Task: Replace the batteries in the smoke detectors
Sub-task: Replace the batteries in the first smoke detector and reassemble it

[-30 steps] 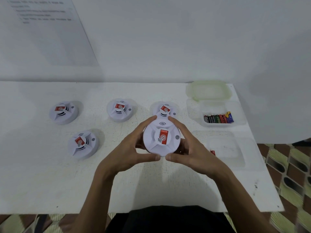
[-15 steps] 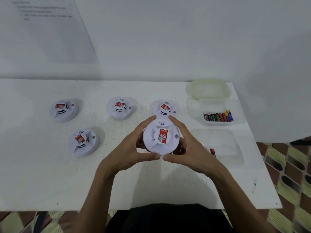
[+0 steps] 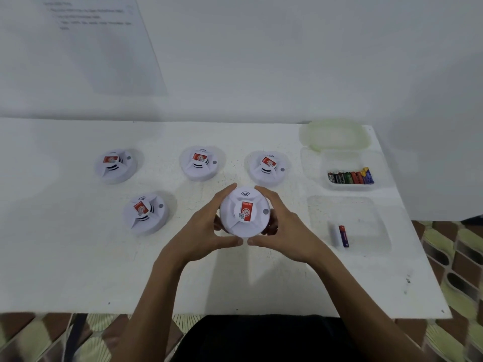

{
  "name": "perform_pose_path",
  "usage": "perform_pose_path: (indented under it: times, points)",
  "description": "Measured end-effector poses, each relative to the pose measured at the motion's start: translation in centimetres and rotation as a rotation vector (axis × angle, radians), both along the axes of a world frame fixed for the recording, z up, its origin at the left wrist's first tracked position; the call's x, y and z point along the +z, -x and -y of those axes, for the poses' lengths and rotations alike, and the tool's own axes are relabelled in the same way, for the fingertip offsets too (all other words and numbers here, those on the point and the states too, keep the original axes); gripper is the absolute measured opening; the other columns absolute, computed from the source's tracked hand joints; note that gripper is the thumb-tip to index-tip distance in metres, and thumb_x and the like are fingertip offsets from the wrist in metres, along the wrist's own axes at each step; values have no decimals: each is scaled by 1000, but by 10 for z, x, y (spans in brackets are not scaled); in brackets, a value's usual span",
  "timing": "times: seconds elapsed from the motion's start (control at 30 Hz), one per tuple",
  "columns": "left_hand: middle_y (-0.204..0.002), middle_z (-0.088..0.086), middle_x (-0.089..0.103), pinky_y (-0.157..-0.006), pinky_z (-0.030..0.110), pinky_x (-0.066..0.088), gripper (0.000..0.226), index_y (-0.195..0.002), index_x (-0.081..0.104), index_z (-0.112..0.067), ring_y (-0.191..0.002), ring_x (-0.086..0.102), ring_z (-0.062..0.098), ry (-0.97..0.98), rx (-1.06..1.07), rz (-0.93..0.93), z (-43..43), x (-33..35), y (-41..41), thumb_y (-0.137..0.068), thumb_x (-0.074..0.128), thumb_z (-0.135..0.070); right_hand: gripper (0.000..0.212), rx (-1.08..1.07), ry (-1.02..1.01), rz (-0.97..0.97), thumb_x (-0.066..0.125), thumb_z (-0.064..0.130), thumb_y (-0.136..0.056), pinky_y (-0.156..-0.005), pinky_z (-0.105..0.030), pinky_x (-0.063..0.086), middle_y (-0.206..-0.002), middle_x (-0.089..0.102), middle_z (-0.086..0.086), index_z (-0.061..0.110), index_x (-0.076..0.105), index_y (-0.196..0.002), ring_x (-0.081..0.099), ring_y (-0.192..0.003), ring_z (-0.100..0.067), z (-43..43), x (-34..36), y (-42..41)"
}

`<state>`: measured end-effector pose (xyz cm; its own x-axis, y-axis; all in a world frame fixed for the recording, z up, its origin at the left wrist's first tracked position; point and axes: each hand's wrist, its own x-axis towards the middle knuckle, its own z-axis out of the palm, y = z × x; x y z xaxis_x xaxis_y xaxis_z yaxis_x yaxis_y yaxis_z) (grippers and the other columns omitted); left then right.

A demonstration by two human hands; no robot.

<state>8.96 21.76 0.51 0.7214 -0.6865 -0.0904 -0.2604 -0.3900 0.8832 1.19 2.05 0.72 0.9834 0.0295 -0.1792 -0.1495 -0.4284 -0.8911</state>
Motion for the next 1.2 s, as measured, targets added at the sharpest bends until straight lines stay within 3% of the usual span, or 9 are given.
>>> perform_pose_path:
  times: [0.3, 0.47, 0.57, 0.67, 0.77, 0.93, 1.07, 1.13, 1.2]
  points:
    - [-115, -31, 43, -73, 5, 46, 88, -134, 25, -44, -95, 56, -2, -101, 98, 46, -15, -27, -7, -68, 83, -33, 93, 30, 117, -65, 81, 30, -76, -93, -30, 52, -124, 59, 7, 33, 22, -148, 61, -106, -11, -14, -23, -14]
    - [-119, -20, 44, -83, 20, 47, 82, -125, 31, -54, -95, 53, -3, -155, 155, 81, -17, -48, -14, -59, 80, -51, 93, 3, 232, -58, 83, 29, -74, -83, -26, 52, -113, 62, 8, 29, 27, -148, 61, -92, -10, -22, -37, -21]
    - [-125, -5, 37, -84, 23, 45, 94, -137, 34, -39, -96, 51, 10, -235, 154, 104, -19, -58, -19, -56, 78, -55, 95, -19, 271, -77, 84, 31, -72, -80, -26, 50, -116, 65, 2, 28, 28, -148, 63, -93, -16, -22, -43, -24]
    - [-118, -7, 35, -85, 24, 45, 98, -141, 33, -31, -98, 50, 14, -262, 144, 121, -18, -61, -22, -58, 80, -53, 96, -16, 295, -106, 84, 34, -72, -82, -27, 49, -122, 64, 0, 29, 27, -149, 63, -99, -19, -23, -44, -26]
    - [-115, -9, 37, -85, 23, 45, 102, -142, 33, -29, -94, 49, 10, -280, 142, 119, -18, -61, -24, -54, 70, -65, 98, -1, 330, -149, 84, 37, -72, -85, -28, 48, -128, 62, -1, 29, 25, -150, 62, -106, -21, -20, -43, -30]
    - [-117, -10, 39, -83, 19, 40, 101, -142, 32, -31, -94, 47, 5, -282, 148, 99, -18, -62, -24, -55, 69, -65, 101, 60, 368, -205, 81, 37, -76, -99, -34, 46, -139, 55, -3, 28, 17, -154, 58, -118, -23, -19, -39, -36]
    - [-117, -12, 38, -84, 19, 39, 108, -145, 28, -28, -96, 46, 3, -278, 156, 104, -20, -62, -22, -53, 65, -71, 108, 112, 393, -247, 80, 36, -77, -92, -33, 47, -140, 53, -7, 30, 5, -155, 59, -115, -25, -16, -37, -37]
    - [-120, -11, 39, -84, 18, 39, 106, -146, 26, -26, -95, 47, -1, -254, 161, 69, -22, -60, -19, -58, 71, -65, 112, 133, 344, -266, 80, 35, -78, -98, -36, 45, -149, 45, -6, 27, -1, -155, 56, -122, -25, -16, -31, -37]
    - [-122, -11, 41, -82, 19, 43, 97, -146, 27, -27, -94, 49, -4, -234, 180, 59, -28, -54, -15, -67, 75, -56, 103, 126, 356, -229, 74, 38, -83, -95, -36, 47, -147, 48, -4, 27, 3, -156, 60, -114, -23, -17, -22, -36]
